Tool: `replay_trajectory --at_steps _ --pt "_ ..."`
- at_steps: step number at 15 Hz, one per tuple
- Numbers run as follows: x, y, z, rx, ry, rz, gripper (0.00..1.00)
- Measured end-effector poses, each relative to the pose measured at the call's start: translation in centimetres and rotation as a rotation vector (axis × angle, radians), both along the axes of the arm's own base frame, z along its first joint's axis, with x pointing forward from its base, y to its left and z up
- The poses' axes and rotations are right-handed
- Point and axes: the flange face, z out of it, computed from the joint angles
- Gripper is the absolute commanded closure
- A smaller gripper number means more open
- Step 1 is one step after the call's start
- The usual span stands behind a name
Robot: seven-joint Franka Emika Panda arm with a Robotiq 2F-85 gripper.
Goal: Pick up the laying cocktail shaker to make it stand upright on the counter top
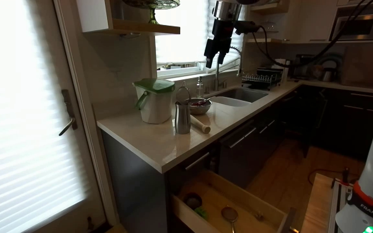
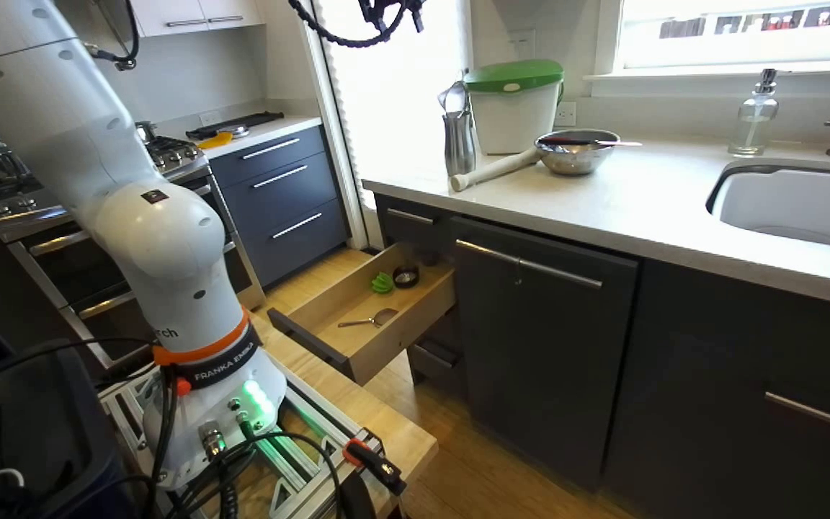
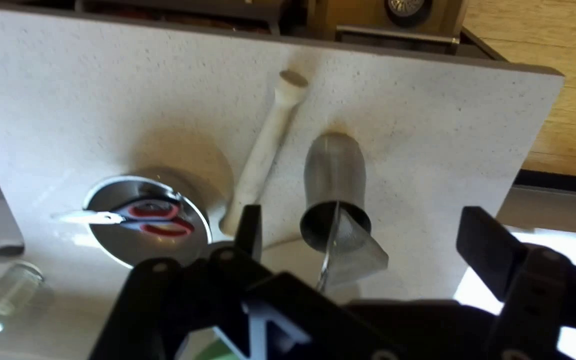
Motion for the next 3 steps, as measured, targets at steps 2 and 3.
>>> replay_trajectory --at_steps 2,3 --pt "-2.7 -1.5 -1.7 -0.021 0.048 -0.097 0.00" --pt "-4.1 -2.5 -2.6 -0.022 0.070 -0.148 0.00"
